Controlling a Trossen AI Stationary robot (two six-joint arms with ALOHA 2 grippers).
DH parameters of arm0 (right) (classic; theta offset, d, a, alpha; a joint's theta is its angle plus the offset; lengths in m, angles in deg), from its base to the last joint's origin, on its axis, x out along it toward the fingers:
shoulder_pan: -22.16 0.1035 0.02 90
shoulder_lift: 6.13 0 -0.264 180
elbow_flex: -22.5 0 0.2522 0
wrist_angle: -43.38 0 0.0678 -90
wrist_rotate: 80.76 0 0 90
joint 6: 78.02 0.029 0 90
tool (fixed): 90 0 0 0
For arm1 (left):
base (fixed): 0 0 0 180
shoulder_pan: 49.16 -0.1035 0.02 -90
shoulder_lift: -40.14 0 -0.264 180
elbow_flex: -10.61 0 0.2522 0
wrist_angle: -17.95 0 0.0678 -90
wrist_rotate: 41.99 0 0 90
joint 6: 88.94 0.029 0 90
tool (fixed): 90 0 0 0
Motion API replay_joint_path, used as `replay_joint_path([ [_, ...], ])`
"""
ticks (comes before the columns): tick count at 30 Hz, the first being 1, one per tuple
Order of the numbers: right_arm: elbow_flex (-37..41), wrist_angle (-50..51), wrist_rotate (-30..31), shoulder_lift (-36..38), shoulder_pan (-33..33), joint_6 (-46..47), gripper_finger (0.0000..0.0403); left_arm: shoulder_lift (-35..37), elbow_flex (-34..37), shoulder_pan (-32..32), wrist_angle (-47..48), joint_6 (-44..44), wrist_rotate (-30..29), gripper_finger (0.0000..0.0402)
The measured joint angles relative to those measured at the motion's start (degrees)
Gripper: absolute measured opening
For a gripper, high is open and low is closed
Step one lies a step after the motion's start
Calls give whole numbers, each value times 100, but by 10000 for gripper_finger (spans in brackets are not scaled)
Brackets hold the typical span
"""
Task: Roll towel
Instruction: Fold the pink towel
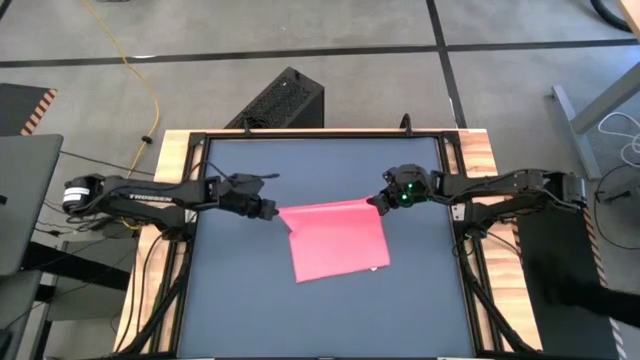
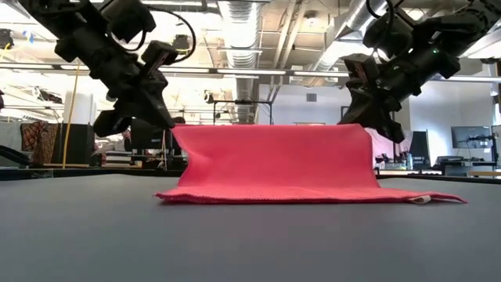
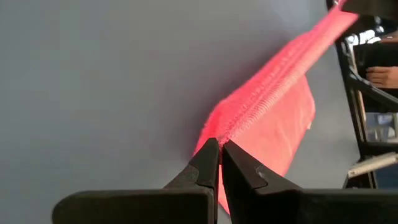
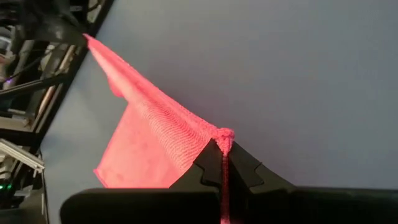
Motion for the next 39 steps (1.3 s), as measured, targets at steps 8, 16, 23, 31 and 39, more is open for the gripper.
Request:
replay_joint_path([
  [8,-7,-11,-4,0,0,3,22,31,0,35,482,159,-108,0],
  [16,13,-61,44,-4,-17,7,23,16,46,-125,1095,748,-949,0],
  [23,4,-88,23,0,-53,7,23,35,14,-328,587,861,-651,0],
  [31,4,-76,22,0,-50,68,23,37,11,-328,-855,748,-21,0],
  [39,4,-169,496,0,-146,249,63,35,9,-328,-1106,749,141,0],
])
